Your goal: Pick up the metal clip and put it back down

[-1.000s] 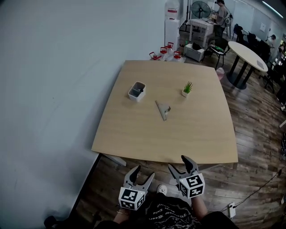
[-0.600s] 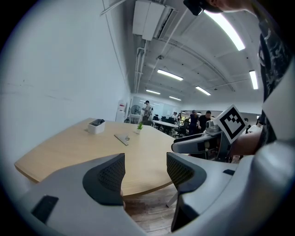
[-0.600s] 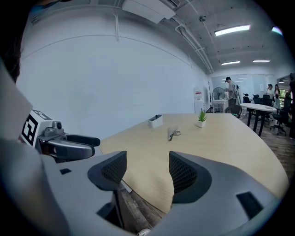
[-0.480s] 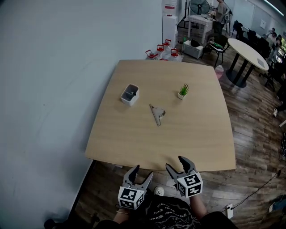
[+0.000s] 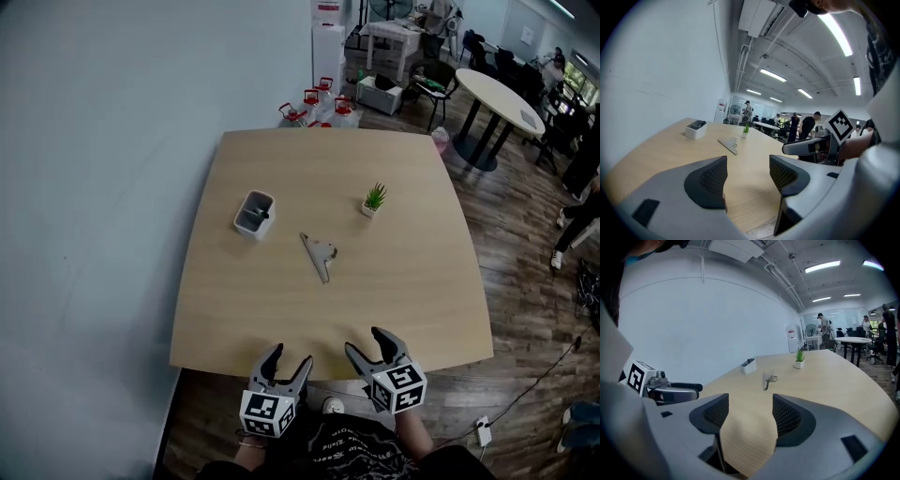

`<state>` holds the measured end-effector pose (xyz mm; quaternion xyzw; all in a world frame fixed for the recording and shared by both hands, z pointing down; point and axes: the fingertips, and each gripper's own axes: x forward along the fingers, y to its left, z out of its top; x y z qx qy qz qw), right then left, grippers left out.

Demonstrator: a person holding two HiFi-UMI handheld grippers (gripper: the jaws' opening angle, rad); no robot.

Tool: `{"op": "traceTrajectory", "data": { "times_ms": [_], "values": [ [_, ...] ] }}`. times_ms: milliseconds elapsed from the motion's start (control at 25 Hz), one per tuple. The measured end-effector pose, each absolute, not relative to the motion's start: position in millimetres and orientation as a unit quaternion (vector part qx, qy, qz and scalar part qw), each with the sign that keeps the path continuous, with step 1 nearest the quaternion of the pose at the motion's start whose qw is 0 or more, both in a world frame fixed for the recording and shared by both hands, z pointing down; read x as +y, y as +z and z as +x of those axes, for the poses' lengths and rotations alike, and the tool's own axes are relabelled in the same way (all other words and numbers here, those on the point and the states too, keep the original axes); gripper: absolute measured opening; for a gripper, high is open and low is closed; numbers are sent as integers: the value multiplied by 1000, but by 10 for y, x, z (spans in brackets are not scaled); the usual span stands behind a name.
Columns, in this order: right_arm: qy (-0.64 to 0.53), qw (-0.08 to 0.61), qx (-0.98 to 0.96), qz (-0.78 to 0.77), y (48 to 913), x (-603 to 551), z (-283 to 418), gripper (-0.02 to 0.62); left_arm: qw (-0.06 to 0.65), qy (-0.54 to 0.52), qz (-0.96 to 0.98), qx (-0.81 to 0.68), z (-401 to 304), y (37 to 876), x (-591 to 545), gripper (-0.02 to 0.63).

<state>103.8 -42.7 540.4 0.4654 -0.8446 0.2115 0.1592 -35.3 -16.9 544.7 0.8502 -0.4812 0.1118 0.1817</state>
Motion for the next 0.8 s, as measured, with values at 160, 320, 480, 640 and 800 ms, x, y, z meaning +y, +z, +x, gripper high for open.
{"op": "traceTrajectory", "data": {
  "times_ms": [160,320,480,640,800],
  "values": [
    [212,157,-837,479,5348,-771,895,299,175,110,862,-464,-474,5390,-596,273],
    [215,161,-830,489,5371,-1042,765,299,172,113,869,-450,-580,5412,-908,273],
    [220,166,-823,497,5396,-1245,647,299,168,113,875,-439,-706,5398,-1131,273],
    [231,184,-821,488,5457,-1362,517,299,173,116,878,-432,-835,5415,-1273,273],
    [239,195,-814,493,5495,-1512,430,299,169,116,883,-422,-923,5399,-1407,273]
  ]
}}
